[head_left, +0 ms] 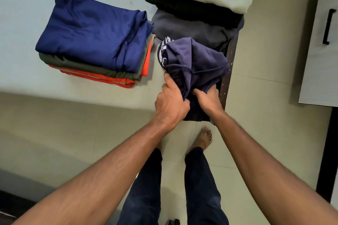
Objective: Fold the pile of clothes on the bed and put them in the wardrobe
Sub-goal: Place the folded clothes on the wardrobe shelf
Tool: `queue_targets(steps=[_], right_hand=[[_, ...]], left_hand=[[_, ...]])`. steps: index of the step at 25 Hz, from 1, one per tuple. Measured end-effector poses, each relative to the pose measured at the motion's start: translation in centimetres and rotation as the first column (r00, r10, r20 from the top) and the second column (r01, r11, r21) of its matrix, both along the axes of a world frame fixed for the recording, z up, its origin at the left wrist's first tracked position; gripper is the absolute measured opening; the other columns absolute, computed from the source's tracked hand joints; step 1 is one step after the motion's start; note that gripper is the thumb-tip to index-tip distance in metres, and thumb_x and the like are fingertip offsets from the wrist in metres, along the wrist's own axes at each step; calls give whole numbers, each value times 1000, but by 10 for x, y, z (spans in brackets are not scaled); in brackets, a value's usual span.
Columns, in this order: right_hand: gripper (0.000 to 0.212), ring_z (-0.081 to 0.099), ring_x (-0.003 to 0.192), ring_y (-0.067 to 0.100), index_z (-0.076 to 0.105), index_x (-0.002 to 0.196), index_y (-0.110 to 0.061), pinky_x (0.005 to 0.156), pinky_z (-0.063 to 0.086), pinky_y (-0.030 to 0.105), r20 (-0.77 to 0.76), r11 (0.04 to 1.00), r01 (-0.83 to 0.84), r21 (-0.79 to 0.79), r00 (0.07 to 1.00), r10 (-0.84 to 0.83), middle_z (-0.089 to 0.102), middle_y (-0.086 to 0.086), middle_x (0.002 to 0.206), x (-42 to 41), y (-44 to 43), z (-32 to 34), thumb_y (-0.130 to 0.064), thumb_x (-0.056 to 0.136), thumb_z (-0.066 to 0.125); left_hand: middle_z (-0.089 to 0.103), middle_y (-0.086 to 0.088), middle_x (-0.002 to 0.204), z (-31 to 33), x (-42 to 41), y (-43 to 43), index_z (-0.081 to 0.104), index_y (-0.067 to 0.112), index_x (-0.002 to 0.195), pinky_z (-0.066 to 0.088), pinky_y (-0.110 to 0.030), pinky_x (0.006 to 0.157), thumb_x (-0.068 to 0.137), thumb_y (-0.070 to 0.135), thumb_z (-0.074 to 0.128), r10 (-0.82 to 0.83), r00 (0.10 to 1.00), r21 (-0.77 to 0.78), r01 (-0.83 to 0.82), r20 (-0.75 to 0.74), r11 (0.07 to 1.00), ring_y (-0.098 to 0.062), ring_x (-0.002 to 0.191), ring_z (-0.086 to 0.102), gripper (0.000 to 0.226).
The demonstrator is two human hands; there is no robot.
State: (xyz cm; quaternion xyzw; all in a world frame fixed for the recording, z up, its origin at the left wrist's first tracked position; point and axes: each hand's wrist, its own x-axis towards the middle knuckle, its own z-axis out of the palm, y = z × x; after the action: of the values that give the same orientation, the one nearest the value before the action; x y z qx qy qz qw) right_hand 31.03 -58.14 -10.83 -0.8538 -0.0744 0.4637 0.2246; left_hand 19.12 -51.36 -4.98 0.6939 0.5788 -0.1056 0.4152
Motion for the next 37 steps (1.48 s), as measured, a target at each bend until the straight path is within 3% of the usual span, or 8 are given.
queue_targets(steps=[3,6,10,13,20,24,28,37], right_hand=[[80,61,117,25,48,137,-26,104,50,46,25,997,58,57,998,-60,63,-1,132,0,-10,1,-44,67,82],[82,71,105,16,61,124,-21,97,56,40,-159,974,201,102,970,-183,74,-7,115,13,-10,-2,-35,50,95],[79,73,104,22,68,120,-14,93,58,38,-356,974,206,95,921,-160,78,-3,107,20,-3,2,-29,48,97],[73,72,105,29,72,116,-11,100,56,46,-470,969,244,47,861,-194,79,4,106,18,-11,6,-28,48,94],[87,69,114,29,59,135,-7,102,55,43,-613,936,322,142,771,-172,73,8,123,-2,-59,7,-23,56,90],[79,71,109,23,60,126,-15,91,59,34,-626,882,387,268,766,-146,72,5,122,10,-86,36,-16,53,89],[61,74,98,18,66,115,-13,81,59,28,-625,827,430,361,770,-127,77,3,109,74,-124,87,-11,57,84],[57,75,96,20,67,115,-11,79,59,28,-528,665,622,413,759,-382,79,2,103,313,-241,145,-8,59,81]], left_hand=[[59,-18,131,-8,-13,15,16,11,153,47,-42,95,81,30,73,89,996,-14,-89,14,996,-42,118,58,94],[62,-6,135,-24,-38,41,31,23,150,48,-40,104,68,34,78,238,966,-176,-219,100,960,-29,122,61,95],[59,4,128,-35,-56,62,44,20,145,46,-32,105,75,3,75,363,914,-333,-291,182,897,-15,118,57,78],[59,4,124,-30,-57,65,48,22,142,47,-29,98,73,0,73,378,903,-376,-285,202,882,-15,112,57,77],[70,10,105,9,-75,39,61,31,107,53,-26,82,59,2,69,373,898,-416,-254,234,873,-11,98,65,56],[73,10,94,50,-60,5,61,28,105,54,-20,70,53,5,64,418,877,-383,-311,236,870,-7,84,68,57],[74,15,78,101,7,-22,60,24,102,52,-27,72,54,4,64,352,884,-339,-243,308,909,0,74,68,52],[75,13,91,141,300,-85,62,29,105,54,-29,78,52,6,68,20,902,-406,174,431,897,-3,87,70,58]])
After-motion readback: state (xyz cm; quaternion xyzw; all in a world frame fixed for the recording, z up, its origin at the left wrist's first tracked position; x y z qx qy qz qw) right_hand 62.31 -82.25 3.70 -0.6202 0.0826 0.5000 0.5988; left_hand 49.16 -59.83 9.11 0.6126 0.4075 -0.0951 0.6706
